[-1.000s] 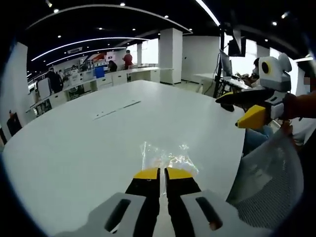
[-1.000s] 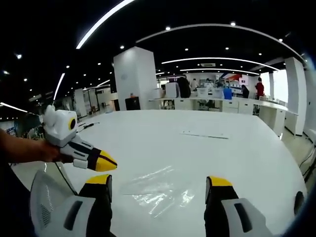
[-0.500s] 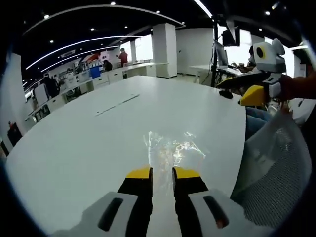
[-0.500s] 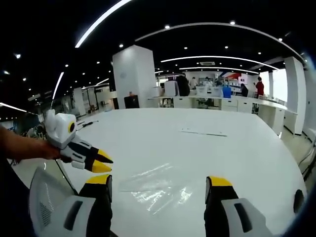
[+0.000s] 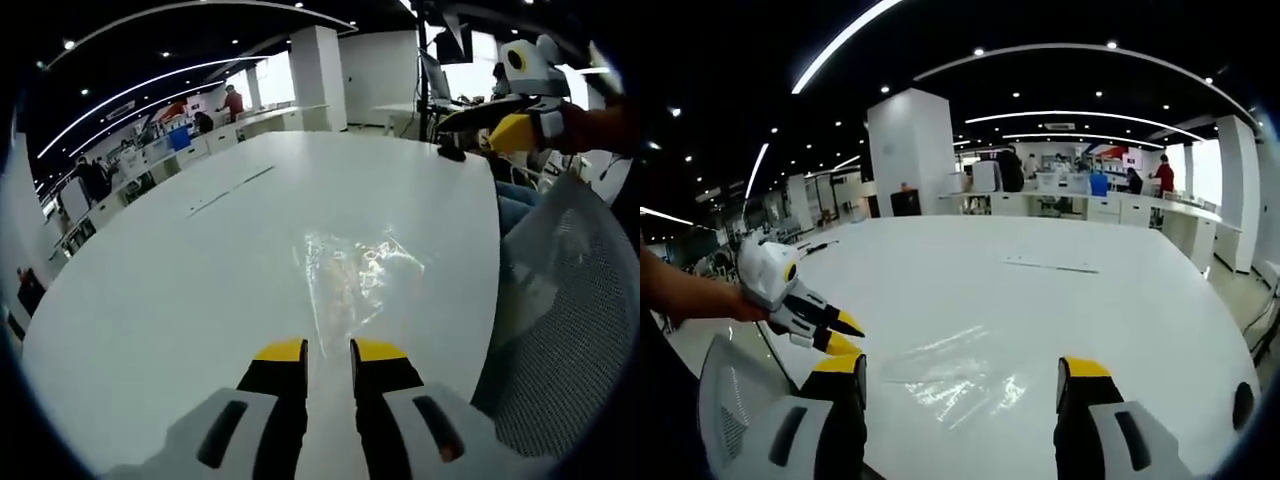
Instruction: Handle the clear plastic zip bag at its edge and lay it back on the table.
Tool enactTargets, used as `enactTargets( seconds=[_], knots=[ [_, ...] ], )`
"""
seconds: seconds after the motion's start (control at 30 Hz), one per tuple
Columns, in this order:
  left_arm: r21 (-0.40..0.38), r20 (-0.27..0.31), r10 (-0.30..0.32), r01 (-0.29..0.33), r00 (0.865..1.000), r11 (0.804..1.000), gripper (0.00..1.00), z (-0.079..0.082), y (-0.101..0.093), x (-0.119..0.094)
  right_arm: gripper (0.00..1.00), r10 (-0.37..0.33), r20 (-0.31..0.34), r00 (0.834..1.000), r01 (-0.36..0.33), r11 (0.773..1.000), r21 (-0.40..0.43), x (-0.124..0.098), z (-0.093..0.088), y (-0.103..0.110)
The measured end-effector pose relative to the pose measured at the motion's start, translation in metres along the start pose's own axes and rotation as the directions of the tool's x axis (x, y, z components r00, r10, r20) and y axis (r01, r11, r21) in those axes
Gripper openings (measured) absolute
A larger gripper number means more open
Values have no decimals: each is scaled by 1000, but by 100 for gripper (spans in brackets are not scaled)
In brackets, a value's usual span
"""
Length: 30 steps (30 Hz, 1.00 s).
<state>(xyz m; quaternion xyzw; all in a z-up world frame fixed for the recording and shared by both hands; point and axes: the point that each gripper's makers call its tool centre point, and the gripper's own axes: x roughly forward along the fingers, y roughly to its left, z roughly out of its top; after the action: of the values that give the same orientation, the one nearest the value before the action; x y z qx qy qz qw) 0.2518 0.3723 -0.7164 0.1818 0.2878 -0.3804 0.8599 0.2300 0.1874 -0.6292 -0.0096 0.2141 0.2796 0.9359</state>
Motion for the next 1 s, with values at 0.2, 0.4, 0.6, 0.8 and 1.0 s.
enactTargets(
  seconds=[0.2, 0.4, 0.6, 0.8, 1.0],
  knots=[
    [88, -39, -16, 19, 999, 996, 14, -13, 1, 10, 78, -3, -2, 1000, 3, 1000, 1, -1, 0, 0],
    [182, -76, -17, 31, 997, 983, 14, -16, -3, 15, 78, -5, -4, 1000, 5, 1000, 3, -2, -1, 0],
    [223, -106, -37, 60, 994, 973, 13, -23, -7, 21, 78, -9, -7, 1000, 9, 1000, 4, -3, -2, 0],
    [262, -105, -41, 67, 994, 963, 13, -26, -7, 26, 78, -15, -9, 1000, 16, 1000, 10, -3, -3, -1],
    [346, -93, -25, 56, 995, 936, 12, -27, -4, 36, 77, -22, -7, 1000, 22, 1000, 15, -4, -3, -2]
  ],
)
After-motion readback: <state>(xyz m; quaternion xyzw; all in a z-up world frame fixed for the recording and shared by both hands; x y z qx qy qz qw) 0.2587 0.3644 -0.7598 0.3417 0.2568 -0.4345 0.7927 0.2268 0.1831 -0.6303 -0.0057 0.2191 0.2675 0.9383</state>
